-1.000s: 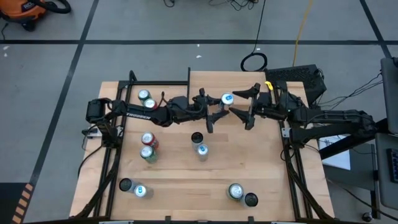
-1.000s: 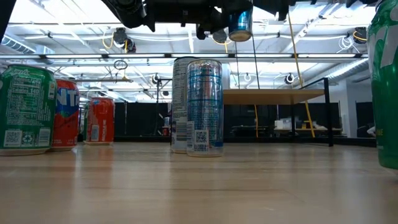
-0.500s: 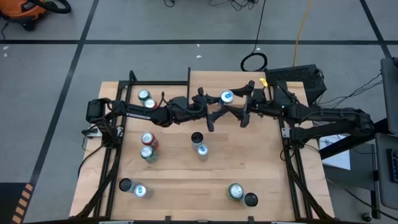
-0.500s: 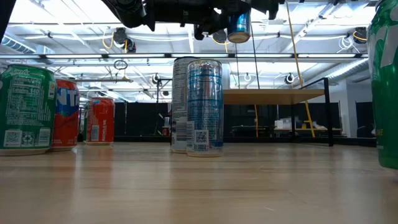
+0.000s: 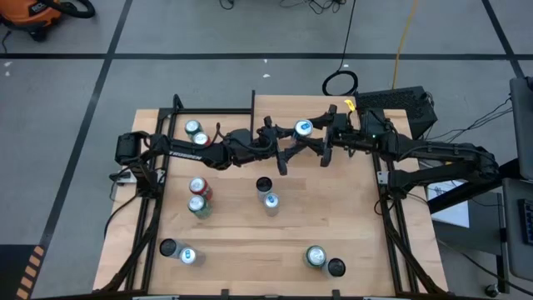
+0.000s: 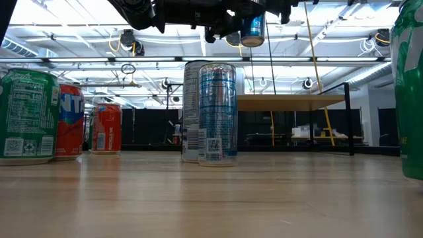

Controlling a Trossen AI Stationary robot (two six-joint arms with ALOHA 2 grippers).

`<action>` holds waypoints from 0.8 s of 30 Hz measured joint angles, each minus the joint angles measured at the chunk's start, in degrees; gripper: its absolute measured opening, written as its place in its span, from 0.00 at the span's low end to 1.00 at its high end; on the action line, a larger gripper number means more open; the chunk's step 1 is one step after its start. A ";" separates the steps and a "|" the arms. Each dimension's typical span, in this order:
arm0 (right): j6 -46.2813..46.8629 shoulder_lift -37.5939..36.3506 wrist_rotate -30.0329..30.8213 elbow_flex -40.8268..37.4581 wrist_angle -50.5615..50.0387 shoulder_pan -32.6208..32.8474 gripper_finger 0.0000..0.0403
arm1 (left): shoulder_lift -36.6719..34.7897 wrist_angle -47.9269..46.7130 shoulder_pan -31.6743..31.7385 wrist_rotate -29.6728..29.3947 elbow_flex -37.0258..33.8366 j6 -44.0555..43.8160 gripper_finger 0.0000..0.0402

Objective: Place canned beverage on shelf
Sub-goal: Put the top right blue soda can on the shelf

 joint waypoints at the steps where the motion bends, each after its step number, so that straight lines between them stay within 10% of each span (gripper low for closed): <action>1: 0.00 -0.07 -0.08 0.00 -0.18 -0.08 0.58 | 0.00 -0.04 0.00 0.11 0.00 0.17 0.55; 24: -7.45 -10.03 -14.97 1.65 -25.86 -15.18 0.55 | -1.59 -12.72 1.71 6.51 0.15 0.75 0.73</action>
